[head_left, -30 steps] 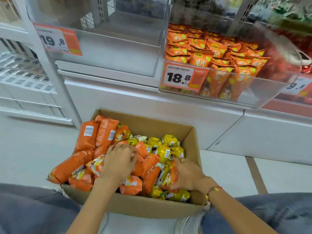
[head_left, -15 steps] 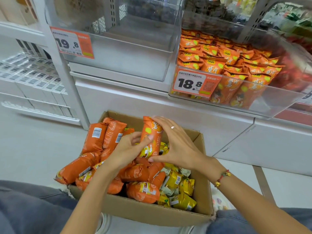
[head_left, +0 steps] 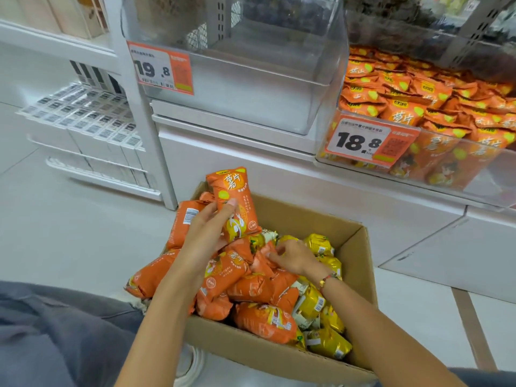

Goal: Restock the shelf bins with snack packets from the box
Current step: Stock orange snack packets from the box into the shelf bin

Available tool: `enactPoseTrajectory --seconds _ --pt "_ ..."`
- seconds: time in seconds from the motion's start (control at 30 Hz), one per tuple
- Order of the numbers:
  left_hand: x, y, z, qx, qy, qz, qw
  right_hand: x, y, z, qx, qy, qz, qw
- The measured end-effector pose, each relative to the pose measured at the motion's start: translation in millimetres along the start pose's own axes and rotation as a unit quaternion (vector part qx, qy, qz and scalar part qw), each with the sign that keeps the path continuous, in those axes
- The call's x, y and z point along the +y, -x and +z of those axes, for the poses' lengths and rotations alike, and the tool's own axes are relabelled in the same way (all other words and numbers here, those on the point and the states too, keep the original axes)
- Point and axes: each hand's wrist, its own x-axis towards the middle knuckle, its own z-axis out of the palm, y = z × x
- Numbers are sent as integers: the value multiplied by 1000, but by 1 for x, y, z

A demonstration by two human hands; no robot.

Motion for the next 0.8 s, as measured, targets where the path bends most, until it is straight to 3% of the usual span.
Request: enactPoseTrajectory --seconds 0.1,0.3,0.5,0.63,0.8 --pt "0 -1 4 -2 32 -19 999 4 0 5 2 -66 1 998" --pt "-1 -3 9 2 7 -26 1000 9 19 -8 99 -146 1 984" --pt "-8 -4 23 -5 -3 -47 999 10 48 -77 178 -294 -29 939" --pt "-13 -4 45 -11 27 -96 995 4 87 -113 142 -411 -78 897" --pt "-8 12 74 -120 94 -108 982 8 136 -133 75 -380 -158 908"
